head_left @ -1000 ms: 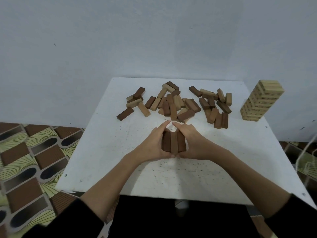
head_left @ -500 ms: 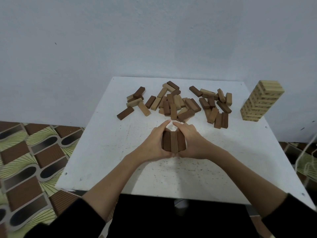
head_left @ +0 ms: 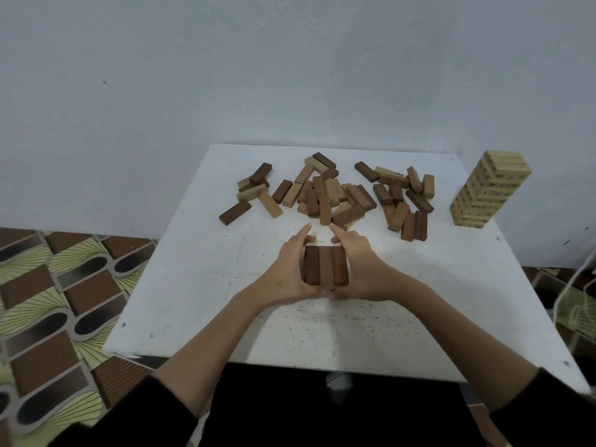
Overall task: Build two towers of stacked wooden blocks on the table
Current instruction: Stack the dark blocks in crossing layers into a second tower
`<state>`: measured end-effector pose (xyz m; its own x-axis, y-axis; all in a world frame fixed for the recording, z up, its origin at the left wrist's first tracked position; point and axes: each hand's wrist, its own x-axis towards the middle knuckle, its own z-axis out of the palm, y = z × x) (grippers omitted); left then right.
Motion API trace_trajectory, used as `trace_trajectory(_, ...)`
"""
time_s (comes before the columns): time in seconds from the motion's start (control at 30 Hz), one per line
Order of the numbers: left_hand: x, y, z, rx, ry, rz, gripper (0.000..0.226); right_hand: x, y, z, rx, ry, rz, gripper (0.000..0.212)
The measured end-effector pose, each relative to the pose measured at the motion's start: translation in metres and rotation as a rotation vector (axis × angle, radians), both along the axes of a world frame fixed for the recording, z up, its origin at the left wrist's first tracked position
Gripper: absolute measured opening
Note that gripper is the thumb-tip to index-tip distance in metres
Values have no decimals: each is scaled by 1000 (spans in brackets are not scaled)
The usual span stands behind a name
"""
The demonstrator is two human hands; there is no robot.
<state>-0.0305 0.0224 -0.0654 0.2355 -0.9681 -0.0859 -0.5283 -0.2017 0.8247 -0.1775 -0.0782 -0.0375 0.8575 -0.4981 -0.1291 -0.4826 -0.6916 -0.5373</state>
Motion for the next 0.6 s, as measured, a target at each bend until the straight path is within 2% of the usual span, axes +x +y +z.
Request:
trace_trajectory(0.2,-9,14,-15,75,-357,10,131,-16,17,-14,22,79,-148,124)
trace_trajectory(0.4,-15,20,-18,76,-419,-29,133,-21,31,-32,-98,53,-187,115)
trace_trajectory(0.6,-16,20,-18,126,-465,-50,128,-18,26,-51,-249,102,-169,132)
